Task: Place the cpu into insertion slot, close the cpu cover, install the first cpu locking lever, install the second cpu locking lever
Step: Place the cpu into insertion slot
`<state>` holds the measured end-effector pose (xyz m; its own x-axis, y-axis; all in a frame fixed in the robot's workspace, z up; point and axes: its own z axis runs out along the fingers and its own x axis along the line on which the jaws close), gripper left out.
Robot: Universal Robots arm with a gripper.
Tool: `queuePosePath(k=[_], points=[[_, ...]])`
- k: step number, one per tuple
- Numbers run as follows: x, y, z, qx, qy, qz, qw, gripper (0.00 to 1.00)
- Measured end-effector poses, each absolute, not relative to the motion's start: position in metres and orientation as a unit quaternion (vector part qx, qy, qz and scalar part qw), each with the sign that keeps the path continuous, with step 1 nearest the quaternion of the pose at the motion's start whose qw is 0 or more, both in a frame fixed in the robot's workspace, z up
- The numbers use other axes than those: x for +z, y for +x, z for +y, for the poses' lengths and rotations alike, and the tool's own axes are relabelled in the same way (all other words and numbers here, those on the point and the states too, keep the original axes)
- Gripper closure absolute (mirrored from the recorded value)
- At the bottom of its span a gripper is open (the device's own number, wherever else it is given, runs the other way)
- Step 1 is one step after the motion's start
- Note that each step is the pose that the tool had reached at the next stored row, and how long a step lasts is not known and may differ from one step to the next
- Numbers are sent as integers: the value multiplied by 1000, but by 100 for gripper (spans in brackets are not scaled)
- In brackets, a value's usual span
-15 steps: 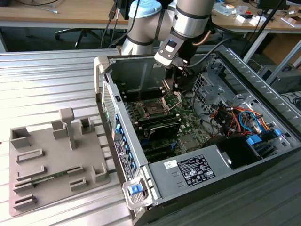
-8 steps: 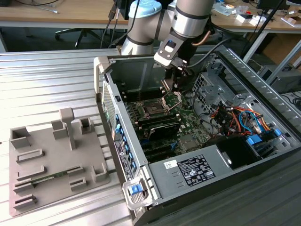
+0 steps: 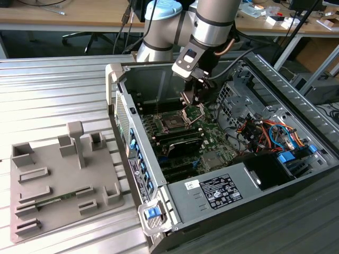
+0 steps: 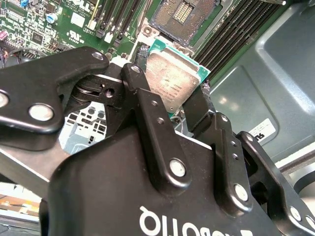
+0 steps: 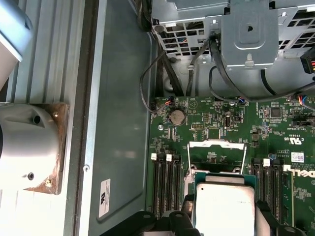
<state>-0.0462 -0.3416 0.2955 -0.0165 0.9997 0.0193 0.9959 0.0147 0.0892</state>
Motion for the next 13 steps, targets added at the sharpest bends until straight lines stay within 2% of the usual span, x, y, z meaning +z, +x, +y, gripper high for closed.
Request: queuePosePath(k=[11,13], points=[[286,-46,-342,39,701,712,24,45],[263,-46,-342,39,701,712,24,45]])
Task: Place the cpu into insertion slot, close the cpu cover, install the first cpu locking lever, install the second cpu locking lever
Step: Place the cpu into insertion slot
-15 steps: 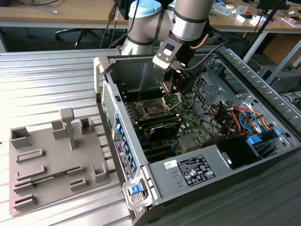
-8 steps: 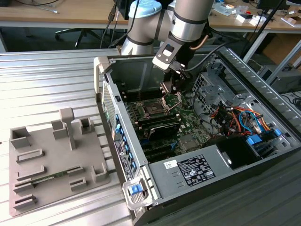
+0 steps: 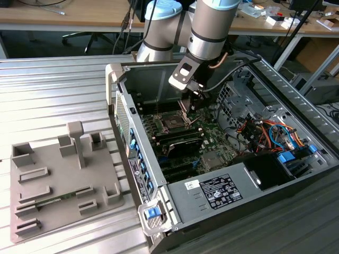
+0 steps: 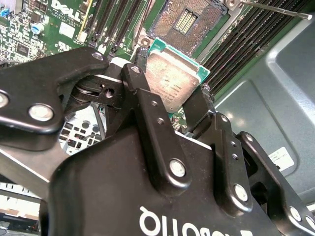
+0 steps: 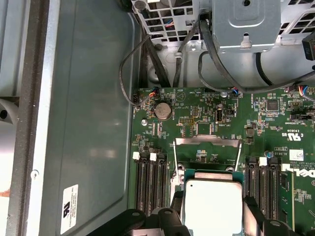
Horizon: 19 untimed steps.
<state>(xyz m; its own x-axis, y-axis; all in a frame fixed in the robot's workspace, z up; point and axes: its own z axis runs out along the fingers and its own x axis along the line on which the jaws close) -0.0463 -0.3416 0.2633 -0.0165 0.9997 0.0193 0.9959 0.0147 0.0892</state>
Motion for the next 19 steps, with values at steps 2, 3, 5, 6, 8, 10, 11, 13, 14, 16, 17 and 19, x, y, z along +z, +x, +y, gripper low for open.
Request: queuePosePath(k=[2,3,5,6,8,10,11,13,14,16,17,19], points=[[263,-46,-342,39,701,712,24,45],[263,-46,-342,39,701,712,24,45],[263,-47,-342,39,701,712,24,45],[263,-47,-342,39,701,712,24,45],[262,-48,-342,39,701,712,24,45],[262,-49,-342,39,701,712,24,45],[262,-49,-342,38,700,712,25,45],[262,-50,-342,30,698,715,33,45],[262,-50,-342,29,697,715,34,45],[262,-51,-341,28,697,715,34,45],[262,-51,-341,28,697,715,34,45],[261,-52,-341,28,697,715,34,45]])
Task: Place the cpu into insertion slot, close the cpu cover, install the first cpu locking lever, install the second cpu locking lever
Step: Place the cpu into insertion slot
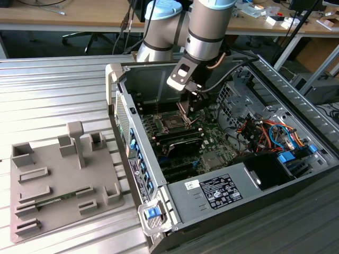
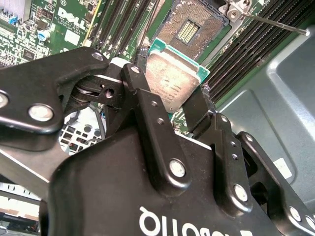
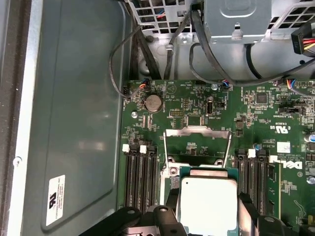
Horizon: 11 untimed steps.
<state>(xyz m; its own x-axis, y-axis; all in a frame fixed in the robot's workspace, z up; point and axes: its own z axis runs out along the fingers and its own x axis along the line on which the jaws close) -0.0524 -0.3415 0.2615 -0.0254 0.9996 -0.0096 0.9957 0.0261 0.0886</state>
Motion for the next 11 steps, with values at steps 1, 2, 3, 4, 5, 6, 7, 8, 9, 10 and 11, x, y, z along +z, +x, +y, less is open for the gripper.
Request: queuePosePath(k=[1,2,3,4,5,6,7,8,9,10,11], points=[[261,-53,-342,28,697,716,34,45],[261,-53,-342,28,697,716,34,45],[261,-53,-342,28,697,715,34,45],[261,-53,-342,28,697,716,34,45],[261,-53,-341,28,697,715,34,45],[261,-53,-342,28,697,715,34,45],[261,-53,-341,28,697,715,34,45],[261,-53,-341,28,697,715,34,45],[260,-53,-341,28,697,715,34,45],[260,-53,-341,28,697,715,34,45],[260,-54,-341,28,697,715,34,45]])
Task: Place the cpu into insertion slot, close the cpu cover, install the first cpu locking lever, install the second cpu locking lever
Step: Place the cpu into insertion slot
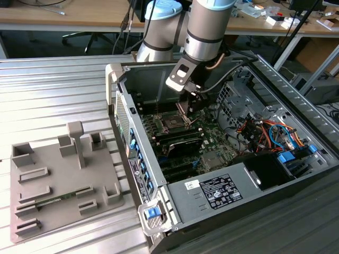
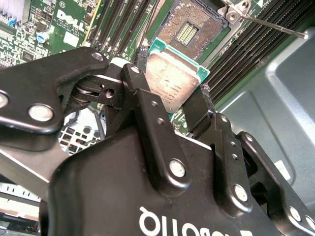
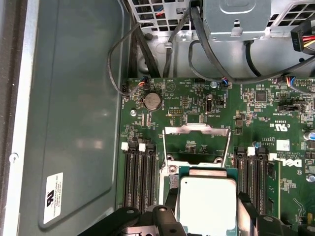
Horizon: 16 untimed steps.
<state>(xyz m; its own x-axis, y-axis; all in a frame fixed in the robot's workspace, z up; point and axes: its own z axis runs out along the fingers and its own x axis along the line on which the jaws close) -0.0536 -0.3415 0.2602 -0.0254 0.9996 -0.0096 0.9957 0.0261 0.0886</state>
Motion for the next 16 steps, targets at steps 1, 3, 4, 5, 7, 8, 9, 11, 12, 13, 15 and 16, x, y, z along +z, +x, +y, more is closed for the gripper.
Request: queuePosePath(k=[1,3,4,5,7,8,9,11,12,13,15,16], points=[[260,-54,-341,28,697,715,34,45],[260,-54,-341,28,697,715,34,45],[260,-54,-342,28,697,715,34,45],[260,-54,-341,28,697,715,34,45],[259,-55,-341,28,697,715,34,45],[259,-55,-341,28,697,715,34,45],[259,-55,-341,28,697,715,34,45],[259,-55,-341,28,697,715,34,45],[259,-55,-341,28,697,715,34,45],[259,-55,-341,28,697,715,34,45],[258,-55,-341,28,697,715,34,45],[258,-55,-341,28,697,715,34,45]])
